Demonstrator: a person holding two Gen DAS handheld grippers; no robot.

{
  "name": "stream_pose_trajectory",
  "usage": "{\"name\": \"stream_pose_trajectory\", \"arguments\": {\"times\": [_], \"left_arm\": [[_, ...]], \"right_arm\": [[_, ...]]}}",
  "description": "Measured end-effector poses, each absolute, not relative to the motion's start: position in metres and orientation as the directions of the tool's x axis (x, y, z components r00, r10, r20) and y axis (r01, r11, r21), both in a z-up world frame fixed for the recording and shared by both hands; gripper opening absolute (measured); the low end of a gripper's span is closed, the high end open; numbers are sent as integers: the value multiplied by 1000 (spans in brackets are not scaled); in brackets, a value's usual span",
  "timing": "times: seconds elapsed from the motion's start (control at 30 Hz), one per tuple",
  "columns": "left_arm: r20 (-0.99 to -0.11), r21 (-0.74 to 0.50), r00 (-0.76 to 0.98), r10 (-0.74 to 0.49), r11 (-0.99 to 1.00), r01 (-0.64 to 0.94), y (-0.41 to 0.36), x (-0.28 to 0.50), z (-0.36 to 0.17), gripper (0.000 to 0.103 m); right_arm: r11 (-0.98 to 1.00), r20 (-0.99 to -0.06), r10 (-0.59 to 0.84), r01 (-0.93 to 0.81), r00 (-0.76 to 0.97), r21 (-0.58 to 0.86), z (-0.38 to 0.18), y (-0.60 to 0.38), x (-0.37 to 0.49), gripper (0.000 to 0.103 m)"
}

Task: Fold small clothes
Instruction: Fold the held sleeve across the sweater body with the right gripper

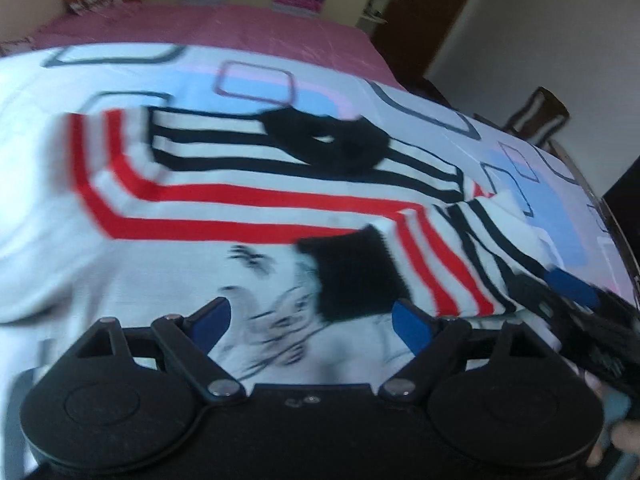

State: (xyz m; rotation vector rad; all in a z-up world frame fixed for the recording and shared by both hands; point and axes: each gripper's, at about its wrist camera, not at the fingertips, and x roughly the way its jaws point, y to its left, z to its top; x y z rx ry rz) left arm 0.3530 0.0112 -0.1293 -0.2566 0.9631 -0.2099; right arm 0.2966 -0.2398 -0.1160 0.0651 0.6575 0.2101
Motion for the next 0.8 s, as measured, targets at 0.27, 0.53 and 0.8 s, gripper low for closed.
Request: {"name": "stream_pose_trajectory", "arguments": {"times": [0.27,0.53,0.8], "left_arm": [[-755,-324,573,-318,941,96,-14,376,-155,31],[-658,-365,664,-355,922,130,-6,371,-120,7],[-643,-271,737,-210,962,37,53,360,-98,4]], "right_arm": [[992,-687,82,7,722,125,-155,-308,295,75],[976,-709,122,44,695,211,-176,-314,328,48],[971,-698,153,24,699,237,-172,-308,333,17]]}}
